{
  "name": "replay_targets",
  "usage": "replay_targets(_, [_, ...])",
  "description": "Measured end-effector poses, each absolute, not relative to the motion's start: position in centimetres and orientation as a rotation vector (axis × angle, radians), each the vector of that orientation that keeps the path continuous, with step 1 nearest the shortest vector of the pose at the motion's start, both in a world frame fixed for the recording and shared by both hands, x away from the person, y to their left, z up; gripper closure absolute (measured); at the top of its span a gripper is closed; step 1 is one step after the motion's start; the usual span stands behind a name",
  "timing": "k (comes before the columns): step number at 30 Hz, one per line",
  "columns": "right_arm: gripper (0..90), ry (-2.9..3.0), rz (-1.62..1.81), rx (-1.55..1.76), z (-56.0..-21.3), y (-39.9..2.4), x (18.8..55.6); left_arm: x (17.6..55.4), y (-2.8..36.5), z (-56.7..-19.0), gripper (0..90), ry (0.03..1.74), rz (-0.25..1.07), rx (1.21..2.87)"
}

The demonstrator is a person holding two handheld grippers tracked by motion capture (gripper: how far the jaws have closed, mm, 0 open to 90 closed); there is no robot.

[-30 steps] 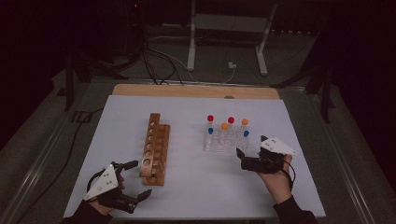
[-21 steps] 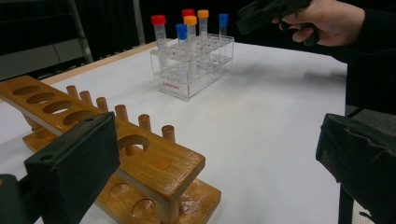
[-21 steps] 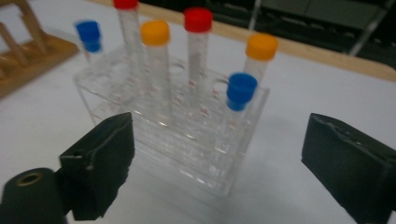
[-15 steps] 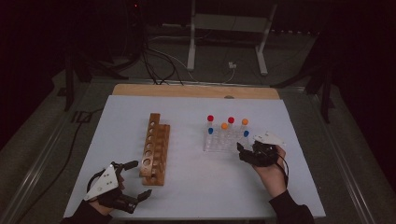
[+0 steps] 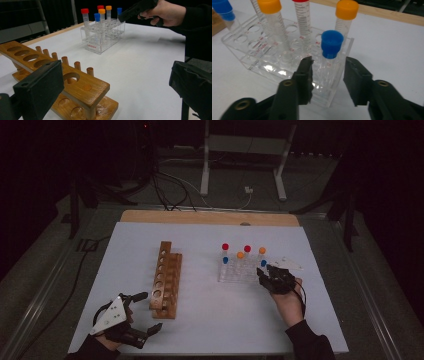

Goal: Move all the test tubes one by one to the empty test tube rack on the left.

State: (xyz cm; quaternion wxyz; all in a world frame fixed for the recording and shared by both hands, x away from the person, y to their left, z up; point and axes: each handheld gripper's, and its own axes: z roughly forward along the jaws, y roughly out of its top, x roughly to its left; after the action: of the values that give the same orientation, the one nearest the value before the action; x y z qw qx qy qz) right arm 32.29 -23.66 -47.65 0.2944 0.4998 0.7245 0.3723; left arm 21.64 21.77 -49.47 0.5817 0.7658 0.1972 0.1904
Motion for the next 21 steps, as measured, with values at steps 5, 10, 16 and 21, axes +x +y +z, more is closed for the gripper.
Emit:
replay_targets(5, [64.4, 1.928, 0.992, 1.324, -47.67, -23.73, 32.41, 21.64, 21.81, -49.47, 0.4, 0.462, 0.444, 1.788])
replay_targets(10, [67.8, 1.923, 0.991, 1.321, -47.71, -23.91, 32.52, 21.61, 21.78, -49.47, 0.4, 0.461, 0.448, 1.791])
replay_targets(16, [67.5, 1.922, 0.984, 1.298, -47.75, -23.83, 32.57, 21.61, 21.78, -49.47, 0.4, 0.462, 0.446, 1.791])
replay_targets(21, [67.8, 1.918, 0.973, 1.287, -47.72, -23.68, 32.48, 21.61, 21.80, -49.49, 0.4, 0.460, 0.441, 1.794])
